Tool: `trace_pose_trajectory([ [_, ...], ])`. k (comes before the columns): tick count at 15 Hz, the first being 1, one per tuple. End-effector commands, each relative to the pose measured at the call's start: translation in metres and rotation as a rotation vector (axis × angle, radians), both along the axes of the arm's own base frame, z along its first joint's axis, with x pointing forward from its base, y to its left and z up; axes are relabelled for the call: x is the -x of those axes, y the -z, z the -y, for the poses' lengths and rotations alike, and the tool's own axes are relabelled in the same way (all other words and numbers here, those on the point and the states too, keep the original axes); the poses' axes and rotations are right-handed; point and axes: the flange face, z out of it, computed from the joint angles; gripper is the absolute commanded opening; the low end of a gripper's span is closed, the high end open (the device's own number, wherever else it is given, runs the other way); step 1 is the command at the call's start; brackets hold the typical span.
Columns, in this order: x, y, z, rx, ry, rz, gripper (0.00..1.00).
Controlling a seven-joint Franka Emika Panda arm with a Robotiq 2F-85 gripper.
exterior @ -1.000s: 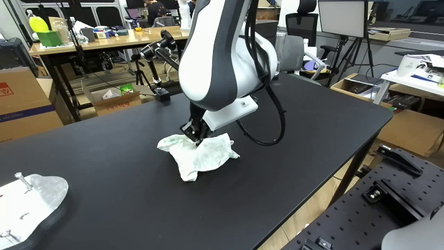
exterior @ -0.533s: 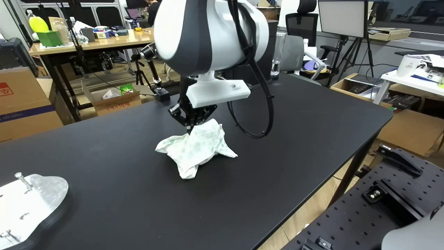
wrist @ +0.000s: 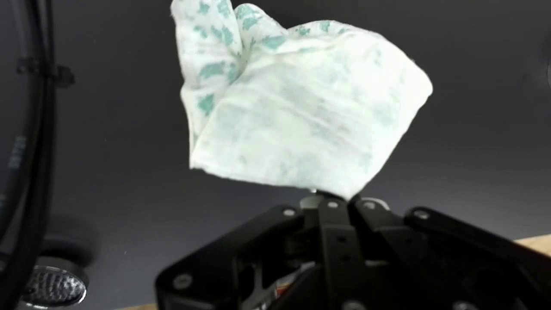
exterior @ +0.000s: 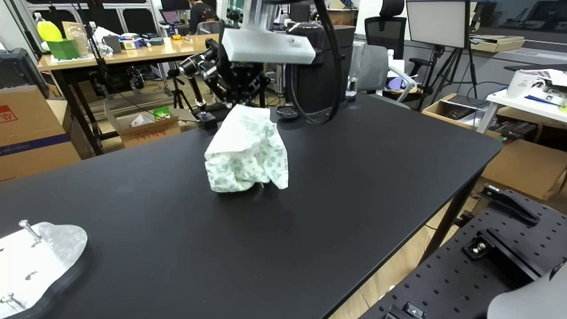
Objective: Pick up the towel and hang it on the object
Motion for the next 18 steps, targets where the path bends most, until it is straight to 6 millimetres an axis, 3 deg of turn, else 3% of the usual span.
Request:
trace_pose_trajectory([
  [1,-0.021,-0.059,0.007,0.017,0.053,0.037,0.00],
  [6,-0.060,-0.122,0.013,0.060,0.107,0.118,0.00],
  [10,-0.086,-0.147,0.030,0.076,0.193,0.165,0.00],
  [13,-0.102,-0.143,0.047,0.080,0.272,0.174,0.00],
  [18,-0.112,-0.109,0.068,0.088,0.348,0.120,0.00],
])
